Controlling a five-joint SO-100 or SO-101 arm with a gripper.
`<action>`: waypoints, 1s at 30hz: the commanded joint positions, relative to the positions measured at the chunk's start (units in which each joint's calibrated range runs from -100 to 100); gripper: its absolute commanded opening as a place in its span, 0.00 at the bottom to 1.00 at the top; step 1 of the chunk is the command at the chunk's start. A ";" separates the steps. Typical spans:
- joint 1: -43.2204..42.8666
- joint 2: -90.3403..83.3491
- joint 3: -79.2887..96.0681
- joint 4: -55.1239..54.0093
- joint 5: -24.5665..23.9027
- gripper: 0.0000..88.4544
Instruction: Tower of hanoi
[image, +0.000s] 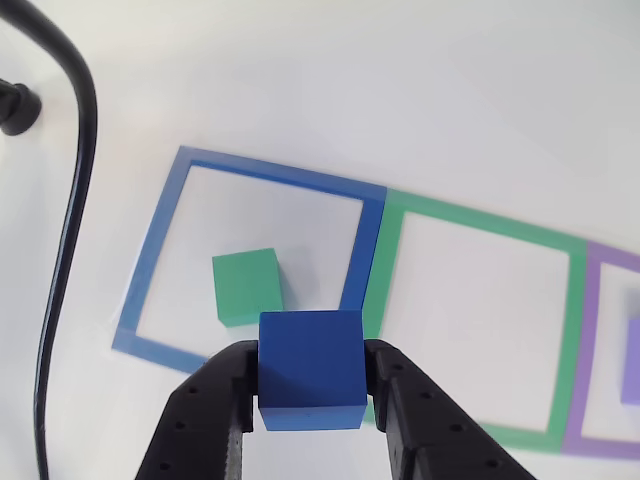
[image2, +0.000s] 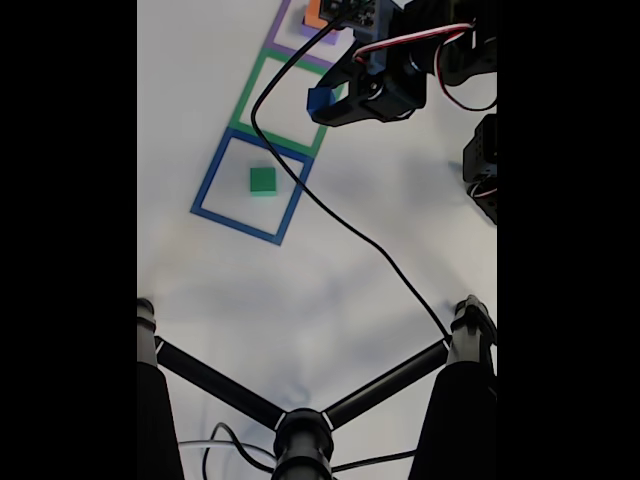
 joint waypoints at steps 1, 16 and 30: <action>-0.67 0.86 14.11 -24.94 0.39 0.05; -5.32 21.53 29.74 -65.08 0.39 0.05; -6.47 32.99 30.92 -77.47 0.39 0.05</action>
